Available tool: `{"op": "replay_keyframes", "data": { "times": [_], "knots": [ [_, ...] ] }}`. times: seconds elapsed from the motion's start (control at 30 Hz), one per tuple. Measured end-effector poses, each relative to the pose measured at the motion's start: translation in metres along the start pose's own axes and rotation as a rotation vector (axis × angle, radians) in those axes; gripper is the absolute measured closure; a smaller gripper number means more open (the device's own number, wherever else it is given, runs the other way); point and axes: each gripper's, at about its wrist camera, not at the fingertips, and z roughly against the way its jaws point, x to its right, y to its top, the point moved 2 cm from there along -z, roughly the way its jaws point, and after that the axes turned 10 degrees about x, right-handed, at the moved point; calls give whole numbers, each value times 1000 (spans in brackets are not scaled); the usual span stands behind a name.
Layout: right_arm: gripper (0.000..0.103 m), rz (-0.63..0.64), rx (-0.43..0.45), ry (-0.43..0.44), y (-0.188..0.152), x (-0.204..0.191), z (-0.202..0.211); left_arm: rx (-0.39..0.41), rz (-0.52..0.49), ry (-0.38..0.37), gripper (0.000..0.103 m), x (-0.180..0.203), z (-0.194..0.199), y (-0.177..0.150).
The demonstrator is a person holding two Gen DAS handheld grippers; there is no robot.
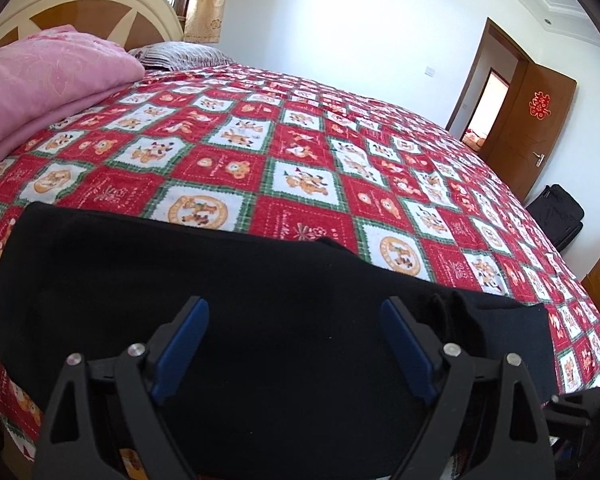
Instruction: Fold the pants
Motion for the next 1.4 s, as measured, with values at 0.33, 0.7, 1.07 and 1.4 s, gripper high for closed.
{"op": "replay_keyframes", "data": {
  "times": [0.33, 0.7, 1.07, 1.4],
  "knots": [
    [75, 95, -56, -31, -9, -11, -13, 16, -53, 19, 12, -4, 7, 14],
    [36, -71, -4, 97, 18, 18, -49, 26, 52, 222, 11, -109, 12, 43],
    [36, -66, 115, 77, 16, 20, 18, 8, 12, 240, 13, -169, 34, 11],
    [36, -177, 121, -34, -31, 58, 63, 9, 73, 148, 44, -177, 19, 4]
  ]
}}
